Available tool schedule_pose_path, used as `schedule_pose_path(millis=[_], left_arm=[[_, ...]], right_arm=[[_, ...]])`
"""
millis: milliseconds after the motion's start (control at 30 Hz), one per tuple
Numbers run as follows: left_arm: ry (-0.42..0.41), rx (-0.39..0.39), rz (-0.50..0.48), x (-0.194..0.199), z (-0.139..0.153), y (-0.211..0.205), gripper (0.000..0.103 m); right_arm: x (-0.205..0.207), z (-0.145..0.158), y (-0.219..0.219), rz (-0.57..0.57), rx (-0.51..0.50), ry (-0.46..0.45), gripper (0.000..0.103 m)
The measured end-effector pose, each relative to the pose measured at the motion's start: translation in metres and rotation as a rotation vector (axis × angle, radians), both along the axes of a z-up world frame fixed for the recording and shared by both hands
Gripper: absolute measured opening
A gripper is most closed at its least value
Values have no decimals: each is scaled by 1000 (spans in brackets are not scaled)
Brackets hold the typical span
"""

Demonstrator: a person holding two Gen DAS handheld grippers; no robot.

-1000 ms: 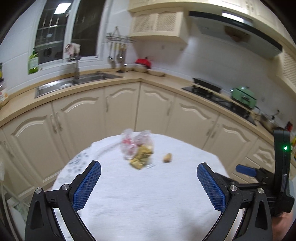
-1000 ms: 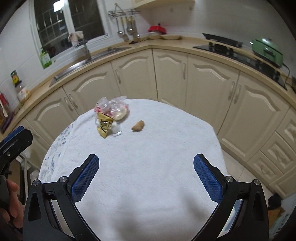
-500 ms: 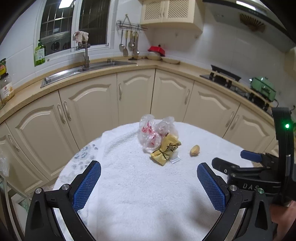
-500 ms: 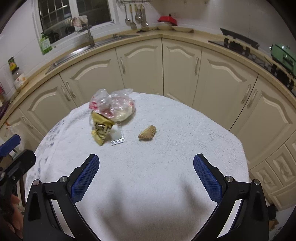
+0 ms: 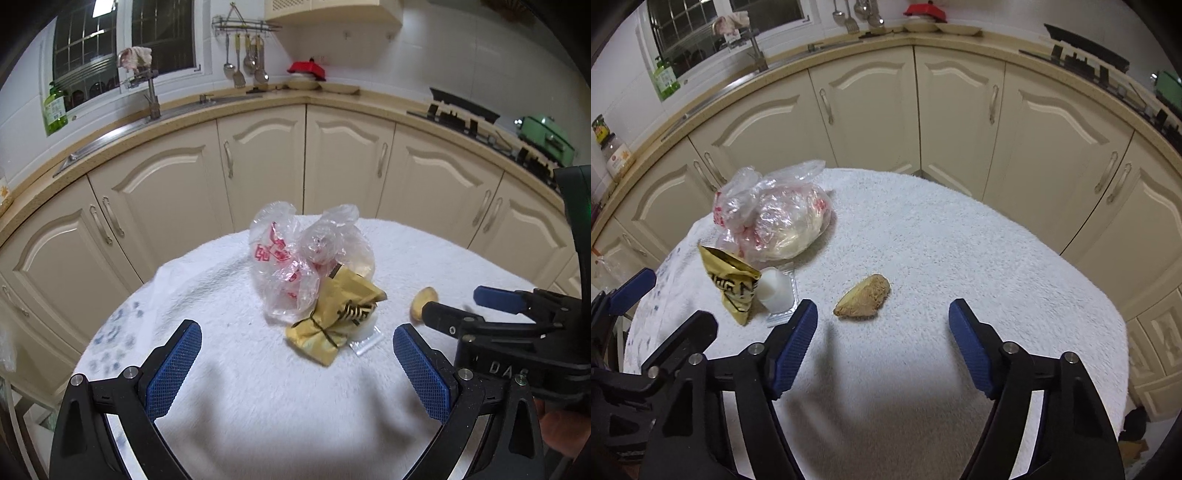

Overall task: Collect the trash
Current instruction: 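Grasp the yellow packet with the left tool while the right tool grasps the brown lump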

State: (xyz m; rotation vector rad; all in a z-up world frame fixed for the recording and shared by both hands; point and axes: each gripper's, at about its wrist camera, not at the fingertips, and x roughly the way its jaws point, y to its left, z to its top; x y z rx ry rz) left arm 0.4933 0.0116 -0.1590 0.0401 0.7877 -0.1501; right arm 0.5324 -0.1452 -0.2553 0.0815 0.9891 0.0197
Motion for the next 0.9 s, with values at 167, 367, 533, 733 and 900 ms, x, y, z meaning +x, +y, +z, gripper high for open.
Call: schedule_pose_path(millis=[167, 367, 533, 733, 900], left_arm=[[42, -30, 9, 41, -26, -3, 87], [108, -97, -18, 82, -43, -3, 52], [125, -130, -41, 104, -48, -1, 37], [133, -182, -51, 121, -50, 12, 35], [136, -190, -52, 120, -51, 23, 35]], right_arm=[[9, -12, -1, 7, 19, 18, 60], [11, -15, 13, 51, -5, 14, 46], [9, -16, 23, 91, 25, 7, 23], [6, -15, 19, 89, 62, 9, 22], [-8, -11, 18, 86, 100, 7, 23]])
